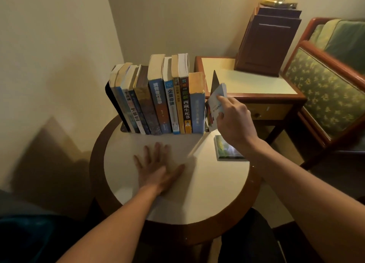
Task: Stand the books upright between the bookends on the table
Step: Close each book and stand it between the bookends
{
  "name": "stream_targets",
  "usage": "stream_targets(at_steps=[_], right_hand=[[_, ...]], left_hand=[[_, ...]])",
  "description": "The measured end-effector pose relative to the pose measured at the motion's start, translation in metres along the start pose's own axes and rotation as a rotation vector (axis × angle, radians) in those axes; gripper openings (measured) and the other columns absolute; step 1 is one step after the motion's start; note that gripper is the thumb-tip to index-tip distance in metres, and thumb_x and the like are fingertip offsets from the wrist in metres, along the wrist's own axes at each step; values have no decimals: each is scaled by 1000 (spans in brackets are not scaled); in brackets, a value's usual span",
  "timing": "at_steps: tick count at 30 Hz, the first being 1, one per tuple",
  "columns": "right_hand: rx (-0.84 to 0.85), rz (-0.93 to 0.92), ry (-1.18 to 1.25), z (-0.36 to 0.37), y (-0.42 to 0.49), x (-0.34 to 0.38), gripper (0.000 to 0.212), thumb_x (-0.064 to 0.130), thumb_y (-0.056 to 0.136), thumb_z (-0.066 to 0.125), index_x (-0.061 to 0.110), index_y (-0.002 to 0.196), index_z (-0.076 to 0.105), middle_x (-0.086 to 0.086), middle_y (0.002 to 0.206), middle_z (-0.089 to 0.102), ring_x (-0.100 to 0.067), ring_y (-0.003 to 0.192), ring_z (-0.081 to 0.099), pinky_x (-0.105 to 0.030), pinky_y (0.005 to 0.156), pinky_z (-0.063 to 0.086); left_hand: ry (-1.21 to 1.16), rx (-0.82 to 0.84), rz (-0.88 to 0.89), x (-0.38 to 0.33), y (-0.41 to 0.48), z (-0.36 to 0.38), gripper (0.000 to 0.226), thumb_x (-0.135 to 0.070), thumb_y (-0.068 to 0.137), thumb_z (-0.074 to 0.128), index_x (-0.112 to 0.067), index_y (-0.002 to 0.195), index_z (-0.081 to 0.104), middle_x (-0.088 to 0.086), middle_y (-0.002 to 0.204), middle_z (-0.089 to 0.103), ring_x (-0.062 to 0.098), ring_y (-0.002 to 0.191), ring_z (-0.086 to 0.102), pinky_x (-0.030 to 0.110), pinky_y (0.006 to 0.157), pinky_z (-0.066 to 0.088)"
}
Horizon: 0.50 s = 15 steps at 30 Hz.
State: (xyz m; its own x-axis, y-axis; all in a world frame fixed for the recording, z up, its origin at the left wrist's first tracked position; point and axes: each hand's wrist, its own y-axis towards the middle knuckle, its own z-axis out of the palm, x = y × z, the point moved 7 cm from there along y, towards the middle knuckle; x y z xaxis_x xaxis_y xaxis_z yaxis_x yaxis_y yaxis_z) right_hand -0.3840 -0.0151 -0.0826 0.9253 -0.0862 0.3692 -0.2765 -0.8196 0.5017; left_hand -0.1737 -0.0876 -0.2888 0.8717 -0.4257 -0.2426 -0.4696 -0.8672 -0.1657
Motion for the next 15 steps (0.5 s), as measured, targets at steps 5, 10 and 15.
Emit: stream_targets(at_steps=[5, 10, 15], right_hand=[[71, -41, 14, 32, 26, -8, 35, 10, 99, 49, 4, 133, 54, -19, 111, 65, -32, 97, 64, -34, 71, 52], [228, 85, 103, 65, 43, -26, 68, -2, 92, 55, 18, 153, 34, -15, 121, 66, -33, 112, 62, -47, 86, 58], [222, 122, 184, 81, 42, -36, 78, -3, 88, 65, 20, 156, 33, -11, 130, 64, -31, 109, 65, -47, 90, 57]], left_hand=[[2, -23, -15, -5, 9, -4, 103, -95, 76, 10, -36, 159, -7, -4, 167, -17, 36, 151, -22, 70, 113, -14], [-7, -25, -28, -4, 8, -4, 102, -96, 75, 7, -38, 157, -9, -6, 166, -20, 34, 150, -25, 69, 114, -16], [43, -47, -37, -4, 9, -4, 98, -93, 79, 9, -38, 158, -6, -5, 168, -15, 35, 152, -20, 69, 115, -12]])
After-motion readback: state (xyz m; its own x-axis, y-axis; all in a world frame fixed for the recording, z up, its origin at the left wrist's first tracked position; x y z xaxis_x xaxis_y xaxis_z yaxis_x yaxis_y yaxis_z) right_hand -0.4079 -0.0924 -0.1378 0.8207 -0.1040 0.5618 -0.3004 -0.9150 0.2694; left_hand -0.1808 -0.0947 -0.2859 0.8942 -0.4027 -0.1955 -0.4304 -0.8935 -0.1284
